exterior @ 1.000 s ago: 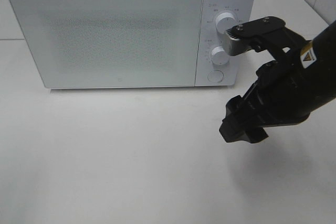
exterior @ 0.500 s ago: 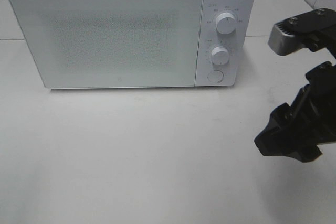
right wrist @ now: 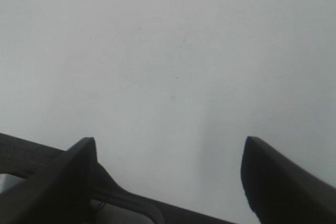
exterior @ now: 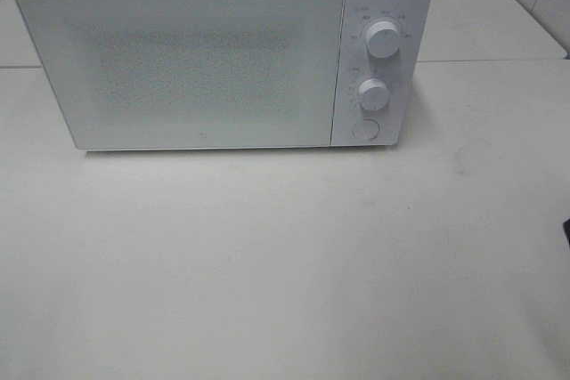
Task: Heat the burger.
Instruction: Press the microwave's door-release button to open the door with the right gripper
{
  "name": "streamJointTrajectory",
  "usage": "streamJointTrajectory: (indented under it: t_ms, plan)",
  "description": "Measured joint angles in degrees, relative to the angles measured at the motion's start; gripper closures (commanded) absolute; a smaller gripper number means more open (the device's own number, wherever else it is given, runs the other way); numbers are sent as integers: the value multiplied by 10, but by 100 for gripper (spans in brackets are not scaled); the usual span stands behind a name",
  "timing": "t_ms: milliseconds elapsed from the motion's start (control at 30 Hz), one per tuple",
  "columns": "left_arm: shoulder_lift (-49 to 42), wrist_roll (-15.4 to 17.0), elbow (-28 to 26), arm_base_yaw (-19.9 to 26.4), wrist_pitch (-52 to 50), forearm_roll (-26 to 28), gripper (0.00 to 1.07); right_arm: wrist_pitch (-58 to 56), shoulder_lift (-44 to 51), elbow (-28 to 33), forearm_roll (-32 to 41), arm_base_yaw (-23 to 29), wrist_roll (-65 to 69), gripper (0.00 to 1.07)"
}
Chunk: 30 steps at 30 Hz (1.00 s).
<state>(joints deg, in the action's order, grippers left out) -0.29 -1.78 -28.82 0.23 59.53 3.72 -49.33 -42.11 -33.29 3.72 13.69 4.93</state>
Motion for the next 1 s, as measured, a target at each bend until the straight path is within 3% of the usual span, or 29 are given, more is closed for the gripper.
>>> streamJointTrajectory:
  t_ms: [233, 533, 1000]
  plan:
    - [0, 0, 0, 0, 0, 0, 7, -56, 152, 22, -2, -47, 0, 34]
    - [0, 0, 0, 0, 0, 0, 7, -86, 305, 30, -3, -50, 1, 34]
    - [0, 0, 0, 0, 0, 0, 7, -101, 423, 42, -3, -50, 0, 34]
